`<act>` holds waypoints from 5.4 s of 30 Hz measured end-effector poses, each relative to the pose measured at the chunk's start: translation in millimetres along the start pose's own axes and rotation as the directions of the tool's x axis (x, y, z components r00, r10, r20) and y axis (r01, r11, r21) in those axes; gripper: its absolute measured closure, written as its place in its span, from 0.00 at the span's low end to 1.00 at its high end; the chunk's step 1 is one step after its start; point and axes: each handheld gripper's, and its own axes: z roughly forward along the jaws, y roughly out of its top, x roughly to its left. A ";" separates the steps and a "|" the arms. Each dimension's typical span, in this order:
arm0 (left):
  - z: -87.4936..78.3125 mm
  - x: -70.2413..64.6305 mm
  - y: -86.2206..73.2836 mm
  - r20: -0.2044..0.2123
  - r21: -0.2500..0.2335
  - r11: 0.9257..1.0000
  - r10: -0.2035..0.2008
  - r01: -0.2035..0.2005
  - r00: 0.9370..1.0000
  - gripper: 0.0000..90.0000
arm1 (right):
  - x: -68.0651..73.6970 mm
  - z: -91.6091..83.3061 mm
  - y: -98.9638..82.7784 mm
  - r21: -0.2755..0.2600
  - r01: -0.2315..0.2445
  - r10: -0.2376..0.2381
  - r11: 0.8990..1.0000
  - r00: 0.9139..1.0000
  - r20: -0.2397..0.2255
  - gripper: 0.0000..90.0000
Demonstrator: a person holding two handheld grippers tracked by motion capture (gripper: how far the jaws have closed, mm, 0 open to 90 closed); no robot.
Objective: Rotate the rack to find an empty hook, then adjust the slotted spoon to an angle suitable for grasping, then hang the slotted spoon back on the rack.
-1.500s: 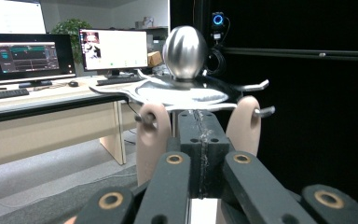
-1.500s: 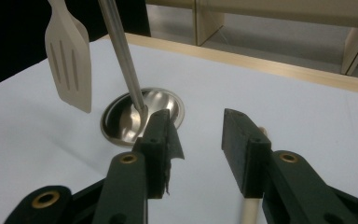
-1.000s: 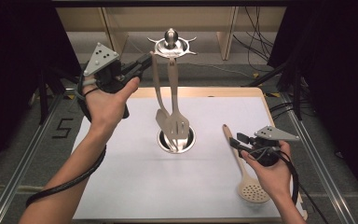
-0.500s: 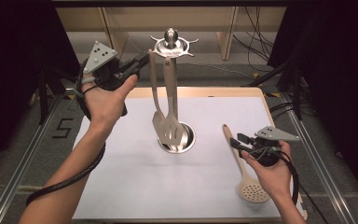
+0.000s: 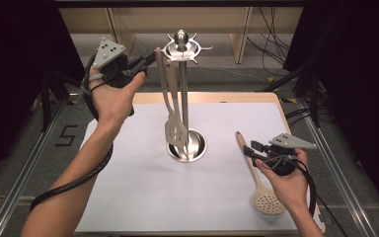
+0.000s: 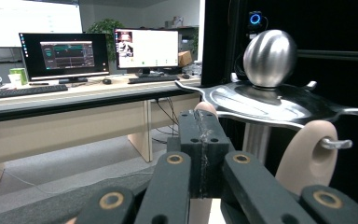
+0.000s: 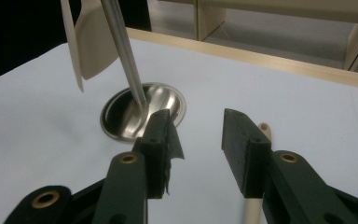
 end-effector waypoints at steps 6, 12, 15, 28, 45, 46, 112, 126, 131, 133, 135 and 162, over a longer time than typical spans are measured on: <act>6.7 3.2 1.6 0.003 0.019 1.000 0.001 -0.001 1.000 0.99 | -0.6 0.1 0.1 -0.002 0.006 -0.006 1.000 1.000 0.002 0.70; 11.6 6.2 3.1 0.003 0.030 1.000 0.000 0.000 1.000 0.99 | -2.1 1.1 -0.2 -0.014 0.023 -0.023 1.000 1.000 0.005 0.70; 14.3 6.6 3.2 0.005 0.030 1.000 0.001 -0.001 1.000 0.99 | -0.5 -0.6 0.4 0.008 0.005 -0.005 1.000 1.000 0.011 0.70; 18.0 8.1 3.0 0.001 0.029 1.000 0.005 -0.005 1.000 0.99 | -1.3 1.1 -0.3 -0.004 0.017 -0.017 1.000 1.000 0.003 0.70; -46.6 10.5 -35.5 -0.052 -0.057 0.998 0.037 -0.040 0.998 0.66 | -12.8 -1.2 4.0 0.017 0.043 -0.044 0.999 0.998 0.040 0.69; -46.6 10.5 -35.5 -0.052 -0.057 0.998 0.037 -0.040 0.998 0.64 | -13.1 -1.4 4.7 0.009 0.040 -0.041 0.999 0.998 0.049 0.69; -87.2 28.0 -89.3 -0.060 0.027 0.996 -0.088 0.090 0.994 0.54 | -50.0 70.5 -35.7 0.715 -0.122 0.009 0.689 0.987 0.159 0.80; -86.1 27.9 -91.4 -0.065 0.038 0.995 -0.085 0.087 0.994 0.54 | -48.9 74.5 -39.2 0.741 -0.155 0.034 0.654 0.984 0.176 0.84; -85.7 26.8 -92.2 -0.066 0.046 0.995 -0.081 0.084 0.995 0.54 | -48.8 72.5 -40.1 0.714 -0.208 0.073 0.669 0.974 0.216 0.88; -85.3 26.4 -92.5 -0.064 0.048 0.995 -0.082 0.085 0.995 0.54 | -50.6 71.4 -41.5 0.701 -0.181 0.049 0.690 0.978 0.204 0.88; -85.1 26.4 -92.5 -0.064 0.048 0.995 -0.082 0.085 0.995 0.54 | -51.0 69.4 -41.2 0.682 -0.166 0.043 0.713 0.980 0.194 0.88; -84.4 25.2 -94.2 -0.056 0.062 0.995 -0.080 0.083 0.995 0.54 | -42.5 28.3 -33.0 0.291 -0.128 0.094 0.948 0.987 0.127 0.88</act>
